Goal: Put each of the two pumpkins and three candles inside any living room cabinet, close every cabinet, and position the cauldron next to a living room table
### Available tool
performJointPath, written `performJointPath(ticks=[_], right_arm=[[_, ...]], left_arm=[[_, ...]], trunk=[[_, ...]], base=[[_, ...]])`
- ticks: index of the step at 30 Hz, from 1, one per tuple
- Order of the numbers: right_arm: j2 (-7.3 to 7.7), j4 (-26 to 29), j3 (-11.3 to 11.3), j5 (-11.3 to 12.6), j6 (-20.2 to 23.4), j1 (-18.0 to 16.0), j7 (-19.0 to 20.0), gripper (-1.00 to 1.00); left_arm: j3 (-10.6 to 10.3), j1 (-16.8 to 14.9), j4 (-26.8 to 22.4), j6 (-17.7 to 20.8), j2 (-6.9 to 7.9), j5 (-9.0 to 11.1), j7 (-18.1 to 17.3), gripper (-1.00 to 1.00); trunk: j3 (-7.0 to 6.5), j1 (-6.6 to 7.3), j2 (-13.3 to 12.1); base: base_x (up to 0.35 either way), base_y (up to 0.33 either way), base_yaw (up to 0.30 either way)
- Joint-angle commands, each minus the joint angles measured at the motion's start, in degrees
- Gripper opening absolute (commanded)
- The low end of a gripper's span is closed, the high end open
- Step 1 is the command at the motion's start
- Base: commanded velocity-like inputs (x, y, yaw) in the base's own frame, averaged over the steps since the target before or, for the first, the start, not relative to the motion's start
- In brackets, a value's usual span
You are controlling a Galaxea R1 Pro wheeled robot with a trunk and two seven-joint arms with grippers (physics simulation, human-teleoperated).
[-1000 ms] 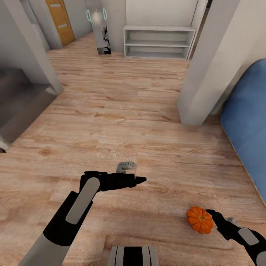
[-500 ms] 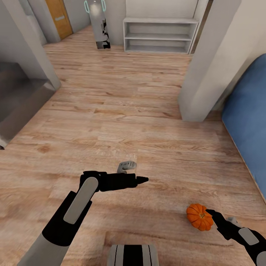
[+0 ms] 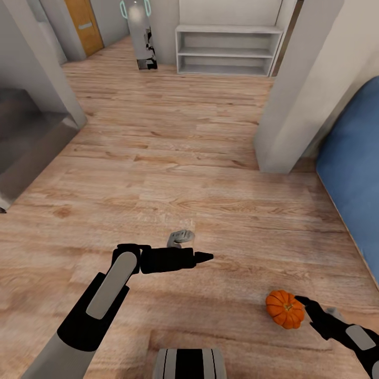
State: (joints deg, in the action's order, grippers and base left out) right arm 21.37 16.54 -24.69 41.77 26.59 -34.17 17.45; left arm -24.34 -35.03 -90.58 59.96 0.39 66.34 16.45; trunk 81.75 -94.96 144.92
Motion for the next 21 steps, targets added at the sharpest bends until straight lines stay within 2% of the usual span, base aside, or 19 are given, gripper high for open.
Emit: performJointPath(ticks=[1, 9, 21], right_arm=[[0.20, 0.0, -0.4, 0.1, 0.6, 0.0, 0.5, 1.00], [1.24, -0.4, -0.7, 0.1, 1.5, 0.0, 1.7, 1.00], [1.39, -0.5, -0.8, 0.1, 1.6, 0.0, 2.0, 1.00]], left_arm=[[-0.1, 0.0, -0.1, 0.0, 0.04, 0.6, 0.6, 1.00], [-0.1, 0.0, -0.2, 0.0, 0.05, 0.7, 0.6, 1.00], [-0.1, 0.0, -0.2, 0.0, 0.05, 0.7, 0.6, 1.00]], trunk=[[0.04, 0.01, 0.0], [1.81, -0.20, 0.1], [4.25, -0.48, 0.3]], base=[[0.000, 0.000, 0.000], [0.000, 0.000, 0.000], [0.000, 0.000, 0.000]])
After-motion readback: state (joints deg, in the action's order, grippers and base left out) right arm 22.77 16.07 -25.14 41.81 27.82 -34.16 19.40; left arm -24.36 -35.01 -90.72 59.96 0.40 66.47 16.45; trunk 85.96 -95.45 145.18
